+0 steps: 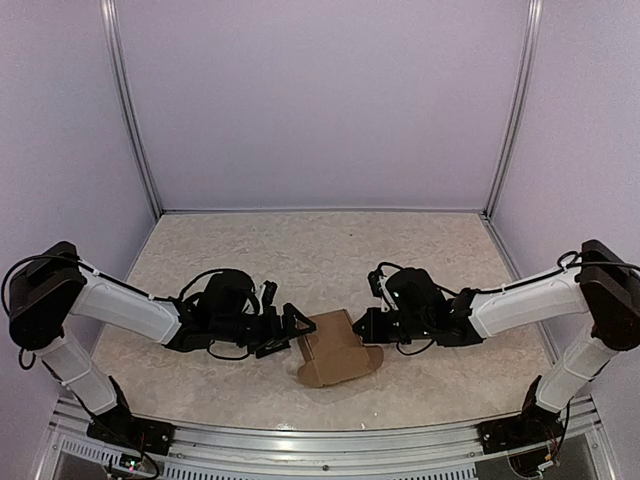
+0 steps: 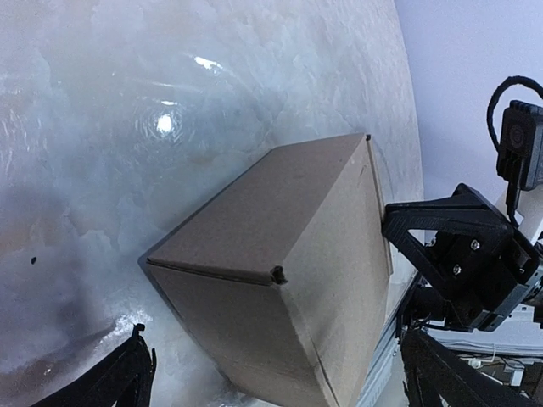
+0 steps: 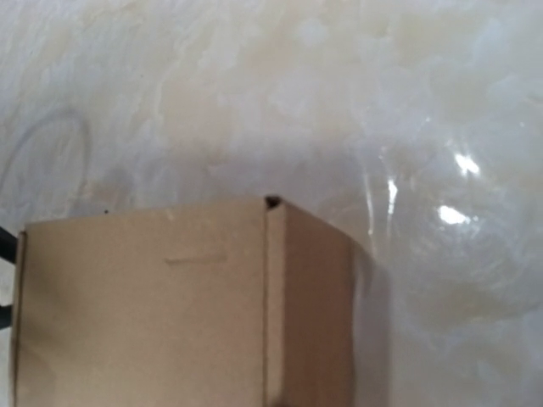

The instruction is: Fold the paper box

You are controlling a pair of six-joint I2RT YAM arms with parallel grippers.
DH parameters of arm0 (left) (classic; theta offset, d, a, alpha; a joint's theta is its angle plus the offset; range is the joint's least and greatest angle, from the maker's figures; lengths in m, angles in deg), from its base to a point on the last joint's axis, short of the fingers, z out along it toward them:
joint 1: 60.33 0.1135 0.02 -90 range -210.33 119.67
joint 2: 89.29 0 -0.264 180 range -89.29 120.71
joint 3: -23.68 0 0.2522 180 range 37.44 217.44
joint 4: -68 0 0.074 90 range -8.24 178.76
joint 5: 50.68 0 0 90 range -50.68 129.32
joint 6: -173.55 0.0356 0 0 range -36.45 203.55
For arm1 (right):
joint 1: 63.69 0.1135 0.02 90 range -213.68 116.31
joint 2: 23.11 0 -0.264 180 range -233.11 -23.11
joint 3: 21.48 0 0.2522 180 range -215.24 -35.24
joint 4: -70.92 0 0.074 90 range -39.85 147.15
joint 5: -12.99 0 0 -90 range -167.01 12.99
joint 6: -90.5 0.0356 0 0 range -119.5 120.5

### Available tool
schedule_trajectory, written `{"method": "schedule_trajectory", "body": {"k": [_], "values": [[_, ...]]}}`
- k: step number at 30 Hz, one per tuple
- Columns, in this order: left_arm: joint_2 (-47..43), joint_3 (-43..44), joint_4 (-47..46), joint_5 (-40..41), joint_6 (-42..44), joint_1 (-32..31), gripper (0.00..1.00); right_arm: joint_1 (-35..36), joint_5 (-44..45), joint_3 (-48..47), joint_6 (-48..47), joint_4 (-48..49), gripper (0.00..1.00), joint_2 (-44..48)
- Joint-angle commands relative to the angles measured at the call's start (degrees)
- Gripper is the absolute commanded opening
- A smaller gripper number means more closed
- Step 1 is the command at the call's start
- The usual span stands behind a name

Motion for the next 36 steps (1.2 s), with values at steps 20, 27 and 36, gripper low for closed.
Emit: {"method": "schedule_trajectory", "body": {"k": [20,27,36], "values": [[14.7,-0.8,-26.2,-7.8,-14.9,-0.8,0.99,-0.3,1.4,8.1,2.2,2.9,0.00,2.6],[16.6,-1.0,-30.5,-8.7,-16.6,-0.8,0.97,-0.3,1.2,8.8,2.9,4.1,0.00,2.4],[18.1,-2.5,-38.0,-8.9,-19.7,-0.8,0.83,-0.2,1.3,9.6,3.7,5.2,0.00,2.2]]}}
